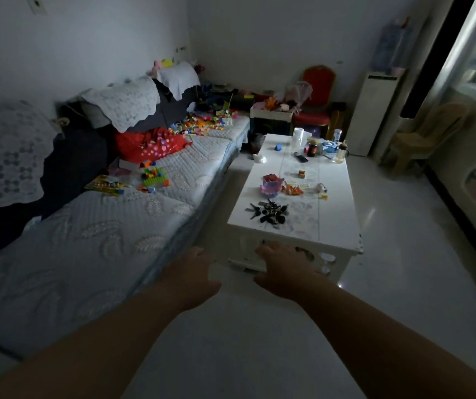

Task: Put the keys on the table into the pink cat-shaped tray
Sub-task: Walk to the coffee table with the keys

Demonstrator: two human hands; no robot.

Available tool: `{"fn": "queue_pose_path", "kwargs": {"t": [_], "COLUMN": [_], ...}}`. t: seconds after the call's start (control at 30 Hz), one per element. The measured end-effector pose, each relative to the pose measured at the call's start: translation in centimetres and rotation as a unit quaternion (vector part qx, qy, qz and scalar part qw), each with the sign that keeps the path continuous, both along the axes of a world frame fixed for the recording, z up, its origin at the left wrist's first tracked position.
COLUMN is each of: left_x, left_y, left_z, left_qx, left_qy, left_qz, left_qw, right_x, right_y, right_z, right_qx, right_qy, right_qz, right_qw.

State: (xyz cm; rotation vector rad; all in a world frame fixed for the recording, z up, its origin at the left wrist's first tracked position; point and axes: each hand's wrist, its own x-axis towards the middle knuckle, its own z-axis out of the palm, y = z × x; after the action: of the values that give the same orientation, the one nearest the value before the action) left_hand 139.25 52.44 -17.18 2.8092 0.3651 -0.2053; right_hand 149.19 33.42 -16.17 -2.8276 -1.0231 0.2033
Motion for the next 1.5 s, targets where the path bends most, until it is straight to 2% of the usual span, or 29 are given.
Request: {"fn": "queue_pose_path", "kwargs": {"t": [0.1,0.33,0.47,0.67,0.77,0.9,1.0,1.2,1.33,1.5], "left_x": [4.7,17.6,26.9,37.1,41.4,48.0,52.7,62.6,67.9,73.1], "left_y": [4.3,10.2,14.4,19.0,21.7,26.6,30.6,36.8,36.8,33.4], "left_z": [-0.6,-2.1,-1.2,-0.7,-0.6,-1.4,-2.5,-3.1,-4.5,-7.0], "left_qx": [0.019,-0.011,-0.02,-0.019,-0.007,0.006,0.032,0.078,0.046,0.015], "left_qy": [0.038,0.094,0.076,0.064,0.066,0.08,0.088,0.096,0.085,0.067], "left_qz": [-0.03,-0.051,-0.025,-0.05,-0.093,-0.153,-0.224,-0.349,-0.407,-0.471], "left_qw": [0.999,0.994,0.997,0.997,0.993,0.985,0.97,0.929,0.908,0.879], "right_x": [4.0,17.5,26.5,36.7,40.3,45.3,48.3,51.3,52.9,56.2], "right_y": [3.6,10.7,14.8,19.7,22.3,26.7,30.1,35.0,35.5,33.4], "right_z": [-0.5,-3.3,-3.6,-3.5,-3.8,-4.8,-5.5,-6.9,-6.9,-7.7], "right_qx": [-0.013,-0.075,-0.096,-0.085,-0.068,-0.004,0.003,0.033,0.055,0.03], "right_qy": [0.023,0.046,0.08,0.094,0.091,0.087,0.071,0.122,0.113,0.139], "right_qz": [0.005,-0.002,0.008,0.012,-0.003,-0.061,-0.105,-0.234,-0.304,-0.37], "right_qw": [1.0,0.996,0.992,0.992,0.993,0.994,0.992,0.964,0.944,0.918]}}
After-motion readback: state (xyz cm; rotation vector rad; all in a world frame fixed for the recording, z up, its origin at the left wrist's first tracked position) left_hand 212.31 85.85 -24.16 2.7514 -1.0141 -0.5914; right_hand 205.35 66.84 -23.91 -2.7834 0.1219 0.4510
